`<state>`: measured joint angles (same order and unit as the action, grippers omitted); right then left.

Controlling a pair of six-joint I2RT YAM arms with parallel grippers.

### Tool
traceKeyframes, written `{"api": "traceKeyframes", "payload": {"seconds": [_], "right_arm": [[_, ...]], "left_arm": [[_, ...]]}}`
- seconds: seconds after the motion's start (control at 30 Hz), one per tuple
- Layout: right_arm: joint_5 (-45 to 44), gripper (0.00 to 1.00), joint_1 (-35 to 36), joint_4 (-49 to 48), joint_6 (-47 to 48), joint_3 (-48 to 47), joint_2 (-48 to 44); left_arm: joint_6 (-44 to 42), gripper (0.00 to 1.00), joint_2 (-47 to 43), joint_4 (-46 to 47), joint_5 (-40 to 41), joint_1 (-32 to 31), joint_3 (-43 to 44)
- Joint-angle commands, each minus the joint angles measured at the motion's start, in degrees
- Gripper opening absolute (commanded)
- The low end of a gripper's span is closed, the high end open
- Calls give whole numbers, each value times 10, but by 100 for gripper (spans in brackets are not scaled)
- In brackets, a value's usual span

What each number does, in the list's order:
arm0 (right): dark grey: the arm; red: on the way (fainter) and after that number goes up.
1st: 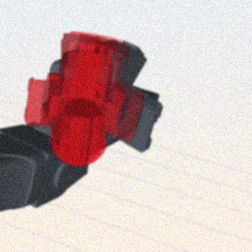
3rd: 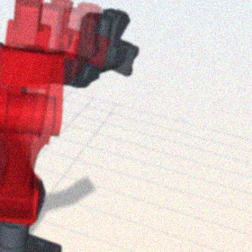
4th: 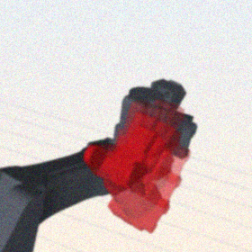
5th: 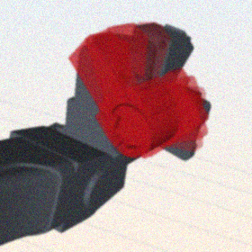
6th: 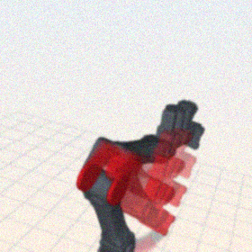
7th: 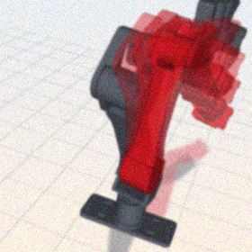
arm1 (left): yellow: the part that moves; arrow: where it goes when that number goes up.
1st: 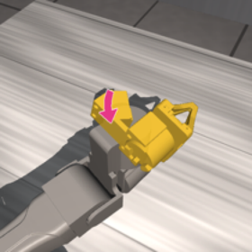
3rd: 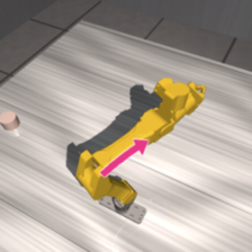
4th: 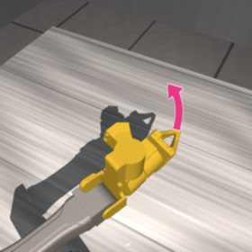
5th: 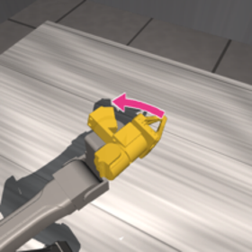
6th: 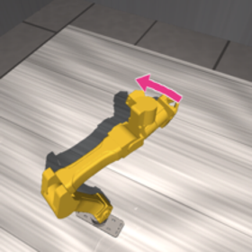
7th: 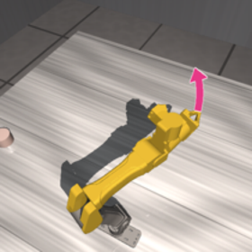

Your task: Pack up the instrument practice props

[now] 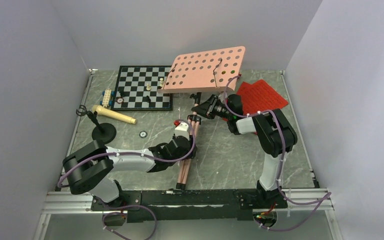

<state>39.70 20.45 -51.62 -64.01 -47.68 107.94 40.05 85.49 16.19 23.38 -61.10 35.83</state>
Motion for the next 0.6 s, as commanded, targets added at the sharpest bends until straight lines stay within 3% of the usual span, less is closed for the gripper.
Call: {"api": "traceKeyframes", "payload": {"seconds": [0.0,0.57], "right_arm": [[74,0,8,-138,-44,-63,14],[66,0,-31,-212,-113,-59,113]], "left_arm": [[-4,0,35,-4,48,26,17],[-12,0,105,4,3,76,54]]}}
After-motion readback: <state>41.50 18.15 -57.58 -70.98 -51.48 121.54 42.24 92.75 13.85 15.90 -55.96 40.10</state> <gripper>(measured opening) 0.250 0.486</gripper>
